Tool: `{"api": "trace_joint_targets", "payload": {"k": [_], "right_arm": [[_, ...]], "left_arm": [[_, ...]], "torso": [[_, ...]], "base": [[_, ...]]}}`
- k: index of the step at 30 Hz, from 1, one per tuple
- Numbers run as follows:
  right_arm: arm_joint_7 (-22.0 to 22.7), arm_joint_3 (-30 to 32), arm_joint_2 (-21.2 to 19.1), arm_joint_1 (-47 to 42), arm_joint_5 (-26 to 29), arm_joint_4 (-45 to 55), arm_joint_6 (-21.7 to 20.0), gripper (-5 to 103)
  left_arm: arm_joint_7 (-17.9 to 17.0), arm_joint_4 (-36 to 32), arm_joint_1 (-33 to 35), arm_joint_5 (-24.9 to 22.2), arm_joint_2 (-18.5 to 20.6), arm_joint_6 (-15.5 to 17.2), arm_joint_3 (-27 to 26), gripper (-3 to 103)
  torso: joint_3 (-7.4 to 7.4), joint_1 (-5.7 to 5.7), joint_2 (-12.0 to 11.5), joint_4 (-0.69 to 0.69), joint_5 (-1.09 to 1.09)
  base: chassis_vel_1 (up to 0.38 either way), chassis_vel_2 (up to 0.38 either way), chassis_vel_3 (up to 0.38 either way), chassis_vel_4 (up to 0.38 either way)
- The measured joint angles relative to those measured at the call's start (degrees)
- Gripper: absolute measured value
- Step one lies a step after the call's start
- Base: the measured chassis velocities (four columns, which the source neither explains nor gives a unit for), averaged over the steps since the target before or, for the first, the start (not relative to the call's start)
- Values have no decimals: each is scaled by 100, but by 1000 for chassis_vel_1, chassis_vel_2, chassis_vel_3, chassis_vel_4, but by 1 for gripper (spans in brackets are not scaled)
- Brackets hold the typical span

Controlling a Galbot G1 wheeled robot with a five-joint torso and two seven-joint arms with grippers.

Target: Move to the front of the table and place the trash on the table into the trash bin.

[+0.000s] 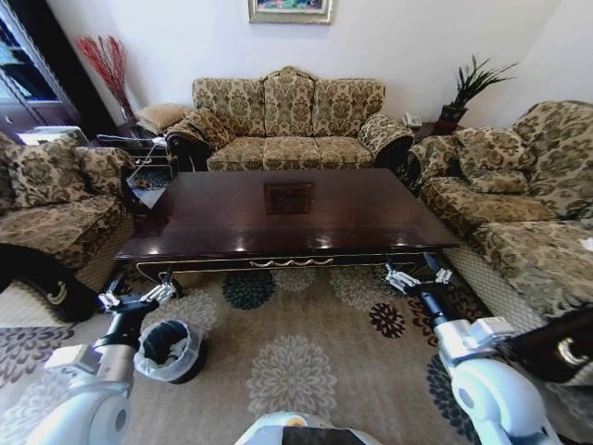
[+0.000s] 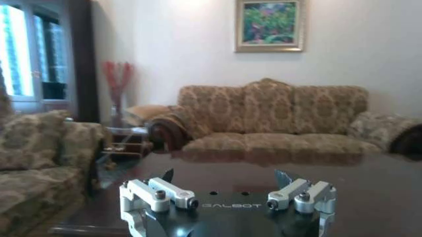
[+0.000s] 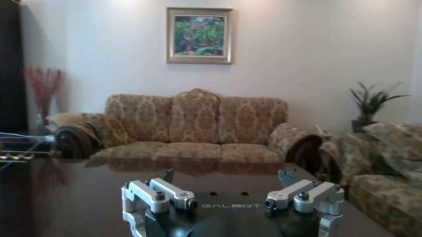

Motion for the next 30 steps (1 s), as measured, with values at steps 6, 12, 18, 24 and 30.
{"api": "trace_joint_targets", "payload": {"k": [6, 12, 18, 24, 30], "right_arm": [[-653, 593, 597, -756, -414, -1, 733, 100], [-858, 501, 1132, -1085, -598, 134, 1026, 100], [-586, -65, 1333, -1031, -793, 415, 774, 100], [-353, -424, 1373, -883, -897, 648, 291, 100], [-227, -566, 1279, -908, -1001, 678, -218, 100]], "left_arm": [[-15, 62, 36, -225, 88, -13, 172, 100], [-31, 393, 97, 160, -82, -207, 512, 100], [-2, 594, 101, 91, -191, -434, 713, 100], [-4, 342, 104, 66, -154, -350, 690, 100], [-35, 252, 80, 105, -13, -267, 632, 100]], "torso": [[-1, -1, 1, -6, -4], [-1, -1, 0, 1, -7], [0, 0, 0, -1, -4], [-1, -1, 0, -1, -5], [0, 0, 0, -2, -5]], "base": [[-90, -107, 64, 75], [44, 47, -26, -23], [0, 0, 0, 0], [0, 0, 0, 0], [0, 0, 0, 0]]}}
